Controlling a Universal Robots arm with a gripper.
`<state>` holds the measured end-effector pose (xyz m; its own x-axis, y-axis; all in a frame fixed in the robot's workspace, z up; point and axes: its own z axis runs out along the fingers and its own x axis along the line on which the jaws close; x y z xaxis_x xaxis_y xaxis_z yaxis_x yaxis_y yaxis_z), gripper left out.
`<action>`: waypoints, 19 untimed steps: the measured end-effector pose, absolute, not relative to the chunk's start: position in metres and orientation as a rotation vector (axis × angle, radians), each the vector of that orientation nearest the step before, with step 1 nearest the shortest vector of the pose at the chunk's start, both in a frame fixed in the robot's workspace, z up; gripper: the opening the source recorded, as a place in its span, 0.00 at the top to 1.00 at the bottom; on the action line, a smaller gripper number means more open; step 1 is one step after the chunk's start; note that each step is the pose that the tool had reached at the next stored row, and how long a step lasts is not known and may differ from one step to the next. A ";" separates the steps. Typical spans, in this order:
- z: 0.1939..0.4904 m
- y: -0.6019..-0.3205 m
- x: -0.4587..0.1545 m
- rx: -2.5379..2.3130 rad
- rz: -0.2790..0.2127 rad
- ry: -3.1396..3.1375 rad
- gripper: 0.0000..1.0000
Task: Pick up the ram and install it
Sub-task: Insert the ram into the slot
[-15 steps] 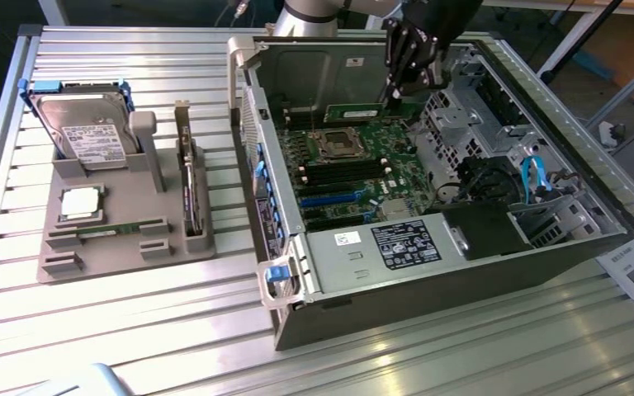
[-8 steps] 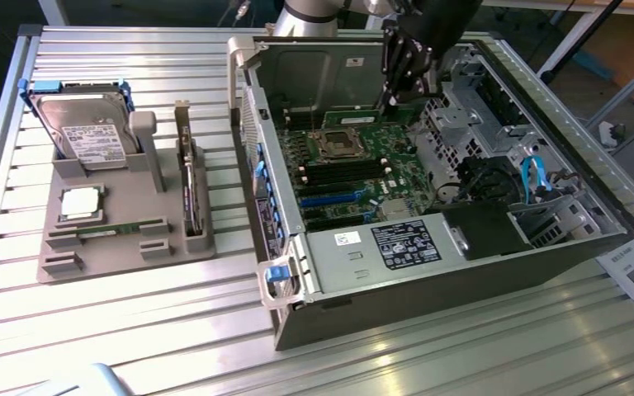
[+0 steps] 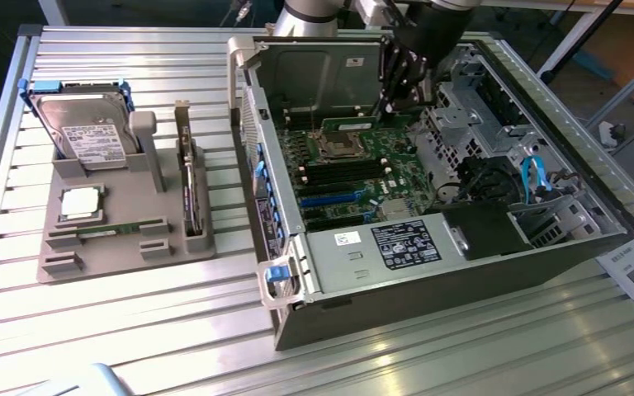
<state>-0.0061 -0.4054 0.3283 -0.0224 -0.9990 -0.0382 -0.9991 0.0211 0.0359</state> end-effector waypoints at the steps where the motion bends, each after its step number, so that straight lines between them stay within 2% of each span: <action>1: 0.327 -0.405 -0.006 -2.195 0.082 2.243 0.88; 19: 0.297 -0.405 -0.007 -2.195 0.082 2.243 0.88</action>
<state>-0.0067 -0.4054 0.2965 -0.0224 -0.9990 -0.0382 -0.9991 0.0211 0.0357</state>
